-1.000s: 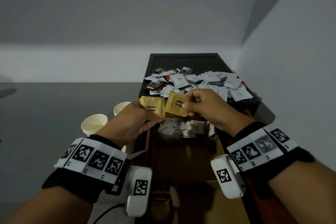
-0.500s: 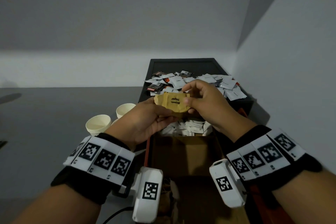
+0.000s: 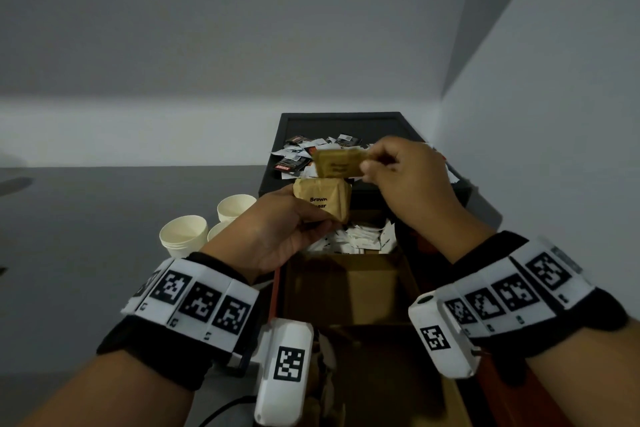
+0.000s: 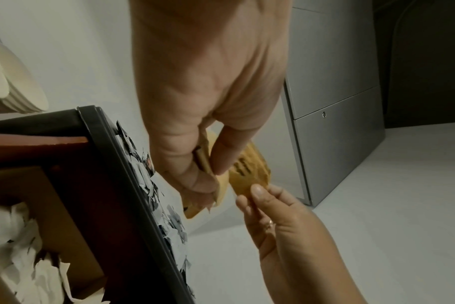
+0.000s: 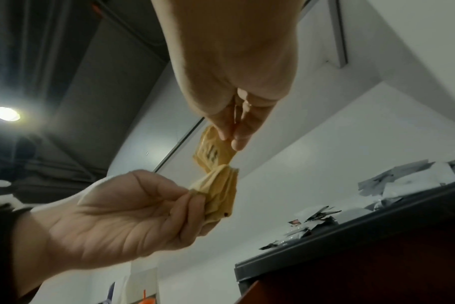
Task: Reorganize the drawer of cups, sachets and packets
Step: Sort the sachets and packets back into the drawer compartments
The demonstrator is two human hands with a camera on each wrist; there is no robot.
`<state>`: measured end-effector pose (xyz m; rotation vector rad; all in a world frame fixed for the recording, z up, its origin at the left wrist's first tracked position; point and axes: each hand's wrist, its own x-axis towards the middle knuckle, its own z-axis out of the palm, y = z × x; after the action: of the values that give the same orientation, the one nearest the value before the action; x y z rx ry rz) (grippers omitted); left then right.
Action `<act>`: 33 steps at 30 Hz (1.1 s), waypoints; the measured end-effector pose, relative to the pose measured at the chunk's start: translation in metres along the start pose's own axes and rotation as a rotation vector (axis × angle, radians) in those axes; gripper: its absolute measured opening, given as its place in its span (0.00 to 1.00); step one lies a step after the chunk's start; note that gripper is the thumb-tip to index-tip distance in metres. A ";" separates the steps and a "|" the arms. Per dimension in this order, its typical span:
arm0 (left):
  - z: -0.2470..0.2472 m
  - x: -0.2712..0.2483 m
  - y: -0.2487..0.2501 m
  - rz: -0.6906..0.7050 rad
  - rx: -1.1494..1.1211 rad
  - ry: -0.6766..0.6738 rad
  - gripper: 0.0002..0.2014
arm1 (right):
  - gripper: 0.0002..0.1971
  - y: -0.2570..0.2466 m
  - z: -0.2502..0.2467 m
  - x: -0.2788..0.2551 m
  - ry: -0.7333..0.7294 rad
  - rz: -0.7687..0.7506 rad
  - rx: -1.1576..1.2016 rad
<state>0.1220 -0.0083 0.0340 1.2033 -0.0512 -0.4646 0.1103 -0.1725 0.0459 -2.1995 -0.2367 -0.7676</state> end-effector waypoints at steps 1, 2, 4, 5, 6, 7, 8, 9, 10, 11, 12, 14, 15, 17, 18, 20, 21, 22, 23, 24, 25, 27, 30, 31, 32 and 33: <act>-0.001 -0.001 0.001 -0.002 -0.002 -0.002 0.16 | 0.04 0.002 -0.002 0.002 0.018 0.044 0.011; -0.003 -0.002 0.001 -0.005 -0.008 -0.008 0.16 | 0.06 0.004 -0.004 0.005 0.021 0.093 0.009; -0.004 -0.004 0.002 -0.015 -0.038 -0.031 0.14 | 0.09 0.007 -0.007 0.007 -0.065 0.203 0.030; -0.004 -0.004 0.003 -0.022 -0.056 -0.043 0.13 | 0.10 0.006 -0.007 0.005 -0.151 0.256 0.098; -0.004 -0.004 0.003 -0.031 -0.068 -0.050 0.12 | 0.10 0.004 -0.006 0.003 -0.250 0.300 0.195; -0.003 -0.004 0.002 -0.040 -0.072 -0.053 0.12 | 0.10 0.002 -0.005 0.000 -0.340 0.333 0.291; -0.002 -0.003 0.001 -0.048 -0.071 -0.053 0.12 | 0.09 0.000 -0.003 -0.003 -0.404 0.352 0.360; -0.001 -0.002 0.000 -0.055 -0.072 -0.056 0.12 | 0.10 -0.002 -0.002 -0.005 -0.442 0.365 0.404; 0.000 -0.001 -0.002 -0.062 -0.078 -0.062 0.12 | 0.10 -0.003 -0.001 -0.006 -0.464 0.377 0.433; 0.000 -0.001 -0.004 -0.068 -0.087 -0.068 0.12 | 0.10 -0.004 0.000 -0.007 -0.481 0.389 0.451; 0.001 0.000 -0.005 -0.076 -0.095 -0.075 0.13 | 0.11 -0.005 -0.001 -0.007 -0.499 0.401 0.461; 0.002 0.001 -0.007 -0.091 -0.104 -0.095 0.14 | 0.16 -0.005 -0.001 -0.007 -0.552 0.399 0.449; 0.002 0.001 -0.008 -0.097 -0.108 -0.107 0.15 | 0.20 -0.005 -0.001 -0.007 -0.579 0.384 0.427; 0.004 0.001 -0.009 -0.121 -0.117 -0.118 0.15 | 0.24 -0.004 -0.001 -0.008 -0.598 0.362 0.395; 0.004 0.001 -0.009 -0.138 -0.116 -0.118 0.14 | 0.25 -0.004 -0.001 -0.009 -0.592 0.363 0.394; 0.005 0.002 -0.010 -0.160 -0.100 -0.108 0.16 | 0.24 -0.003 0.001 -0.009 -0.567 0.376 0.391; 0.005 0.002 -0.010 -0.162 -0.091 -0.099 0.17 | 0.23 -0.003 0.001 -0.010 -0.554 0.382 0.374; 0.005 0.003 -0.011 -0.160 -0.087 -0.093 0.19 | 0.22 -0.004 0.002 -0.010 -0.542 0.384 0.358; 0.005 0.003 -0.011 -0.155 -0.090 -0.090 0.20 | 0.21 -0.006 0.003 -0.011 -0.532 0.384 0.348; 0.005 0.004 -0.011 -0.147 -0.096 -0.093 0.21 | 0.20 -0.007 0.003 -0.012 -0.524 0.386 0.346; 0.006 0.005 -0.012 -0.138 -0.102 -0.096 0.21 | 0.18 -0.008 0.003 -0.012 -0.520 0.398 0.353; 0.006 0.006 -0.012 -0.123 -0.107 -0.103 0.20 | 0.16 -0.011 0.005 -0.014 -0.517 0.422 0.380; 0.006 0.006 -0.012 -0.111 -0.077 -0.094 0.15 | 0.14 -0.012 0.010 -0.016 -0.524 0.404 0.314; 0.006 0.006 -0.012 -0.113 -0.070 -0.092 0.14 | 0.14 -0.011 0.012 -0.016 -0.527 0.396 0.273; 0.006 0.005 -0.011 -0.118 -0.064 -0.095 0.13 | 0.14 -0.010 0.014 -0.017 -0.524 0.409 0.254; 0.005 0.005 -0.011 -0.122 -0.059 -0.100 0.13 | 0.16 -0.009 0.016 -0.018 -0.520 0.438 0.258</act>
<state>0.1213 -0.0177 0.0254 1.1287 -0.0499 -0.6287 0.0997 -0.1538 0.0324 -2.0579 -0.0937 0.0791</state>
